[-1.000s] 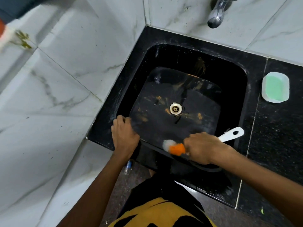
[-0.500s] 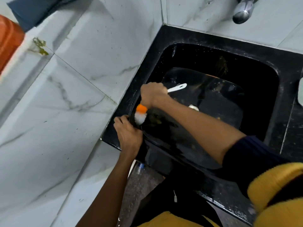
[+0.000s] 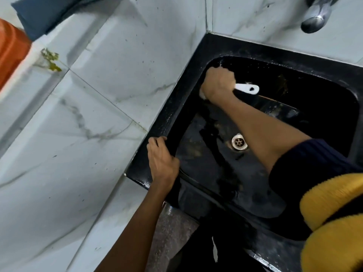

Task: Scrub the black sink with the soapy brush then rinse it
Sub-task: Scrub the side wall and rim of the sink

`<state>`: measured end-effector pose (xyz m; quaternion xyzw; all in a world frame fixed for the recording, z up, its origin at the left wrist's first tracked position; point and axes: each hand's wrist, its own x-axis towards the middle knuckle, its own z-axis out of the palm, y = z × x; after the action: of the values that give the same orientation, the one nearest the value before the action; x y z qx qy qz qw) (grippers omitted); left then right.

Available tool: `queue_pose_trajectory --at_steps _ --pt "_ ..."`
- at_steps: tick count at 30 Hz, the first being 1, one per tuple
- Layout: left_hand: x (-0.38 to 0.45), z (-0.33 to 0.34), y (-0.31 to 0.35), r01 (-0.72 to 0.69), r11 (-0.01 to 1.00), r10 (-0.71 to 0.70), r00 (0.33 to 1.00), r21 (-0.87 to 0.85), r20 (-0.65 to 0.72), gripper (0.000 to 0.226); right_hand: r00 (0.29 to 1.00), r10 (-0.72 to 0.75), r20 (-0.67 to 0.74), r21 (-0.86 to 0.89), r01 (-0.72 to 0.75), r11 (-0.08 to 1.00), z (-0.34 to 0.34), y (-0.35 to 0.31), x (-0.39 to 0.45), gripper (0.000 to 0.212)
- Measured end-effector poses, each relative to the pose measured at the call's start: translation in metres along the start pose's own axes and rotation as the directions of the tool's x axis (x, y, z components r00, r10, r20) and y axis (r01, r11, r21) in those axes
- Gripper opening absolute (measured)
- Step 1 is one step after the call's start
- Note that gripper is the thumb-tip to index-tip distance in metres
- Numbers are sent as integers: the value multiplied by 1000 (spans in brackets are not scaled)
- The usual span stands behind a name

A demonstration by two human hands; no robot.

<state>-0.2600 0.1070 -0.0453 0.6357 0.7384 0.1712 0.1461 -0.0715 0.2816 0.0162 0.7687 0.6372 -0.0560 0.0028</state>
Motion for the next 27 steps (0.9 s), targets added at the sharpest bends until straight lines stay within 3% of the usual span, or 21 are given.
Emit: queue_pose_trajectory --at_steps 2,4,6,8,10,13,16,20,22,25,27 --pt "8 2 4 -21 1000 21 1000 -10 19 61 1000 30 -11 28 -29 999 4 3 -11 24" --pt "19 5 8 -41 999 41 999 -13 30 60 990 -142 -11 53 143 988 18 -16 -49 25" --pt "28 7 7 -73 997 75 997 -37 36 56 927 -356 121 114 343 932 31 -42 -109 25" --pt "32 7 3 -116 991 119 992 -69 45 53 876 -437 203 171 408 897 37 -52 -132 23" --pt "34 7 -5 -157 982 162 986 -102 40 53 925 -340 168 160 314 936 40 -46 -100 24" --pt "36 8 -10 -180 977 185 982 -110 35 64 995 -68 71 117 59 991 35 -11 -23 25" --pt "37 10 -6 -167 979 170 985 -121 13 63 983 181 11 183 -180 967 29 22 15 23" --pt "47 13 -1 -192 974 193 981 -121 -3 58 1000 3 22 230 -8 973 40 -14 -42 32" --pt "53 15 1 -195 975 197 980 -102 8 58 989 -113 96 297 80 951 49 -29 -91 28" --pt "64 17 9 -239 970 241 970 -52 33 56 965 -19 262 502 -120 856 45 -20 -103 17" --pt "73 19 15 -296 955 296 954 -3 54 54 966 85 243 537 -208 817 40 -8 -64 23"
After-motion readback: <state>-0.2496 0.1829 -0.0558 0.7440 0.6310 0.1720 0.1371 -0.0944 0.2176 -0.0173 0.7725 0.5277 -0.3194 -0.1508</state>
